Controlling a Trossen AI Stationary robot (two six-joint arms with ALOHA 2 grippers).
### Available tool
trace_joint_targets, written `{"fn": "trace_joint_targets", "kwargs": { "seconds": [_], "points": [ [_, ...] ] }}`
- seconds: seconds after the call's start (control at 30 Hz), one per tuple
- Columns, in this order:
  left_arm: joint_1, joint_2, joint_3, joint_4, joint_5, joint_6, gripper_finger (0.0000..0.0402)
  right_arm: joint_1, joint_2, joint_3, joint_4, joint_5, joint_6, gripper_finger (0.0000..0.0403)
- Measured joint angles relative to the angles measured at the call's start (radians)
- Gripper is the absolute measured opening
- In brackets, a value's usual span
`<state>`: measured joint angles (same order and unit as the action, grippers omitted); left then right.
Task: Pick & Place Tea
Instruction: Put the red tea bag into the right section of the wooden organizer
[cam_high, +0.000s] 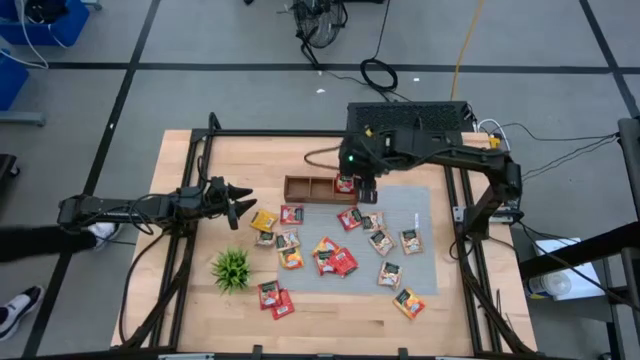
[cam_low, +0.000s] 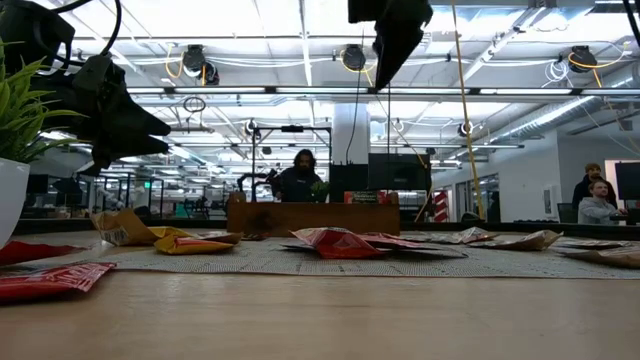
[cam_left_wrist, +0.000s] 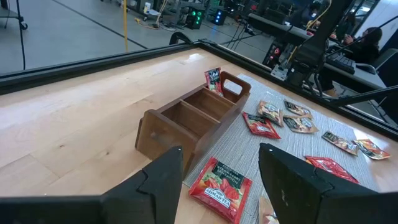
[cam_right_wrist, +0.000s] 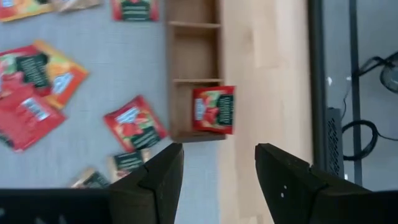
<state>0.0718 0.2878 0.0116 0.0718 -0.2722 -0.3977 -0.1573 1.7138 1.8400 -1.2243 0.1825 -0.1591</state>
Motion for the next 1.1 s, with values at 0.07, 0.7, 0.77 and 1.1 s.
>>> {"fn": "trace_joint_targets", "kwargs": {
  "seconds": [0.07, 0.7, 0.77, 1.1],
  "points": [
    [0.0, 0.0, 0.0, 0.0, 0.0, 0.0, 0.0212, 0.03, 0.0, 0.0, -0.018, 0.0, 0.014, 0.0185],
    [0.0, 0.0, 0.0, 0.0, 0.0, 0.0, 0.0212, 0.304, 0.015, 0.0, -0.004, 0.0, 0.232, 0.0186],
    [0.0, 0.0, 0.0, 0.0, 0.0, 0.0, 0.0212, 0.346, 0.019, 0.001, -0.004, 0.0, 0.24, 0.0187],
    [0.0, 0.0, 0.0, 0.002, 0.0, 0.0, 0.0212, 0.538, 0.077, 0.0, 0.084, 0.031, 0.345, 0.0187]
  ]
}}
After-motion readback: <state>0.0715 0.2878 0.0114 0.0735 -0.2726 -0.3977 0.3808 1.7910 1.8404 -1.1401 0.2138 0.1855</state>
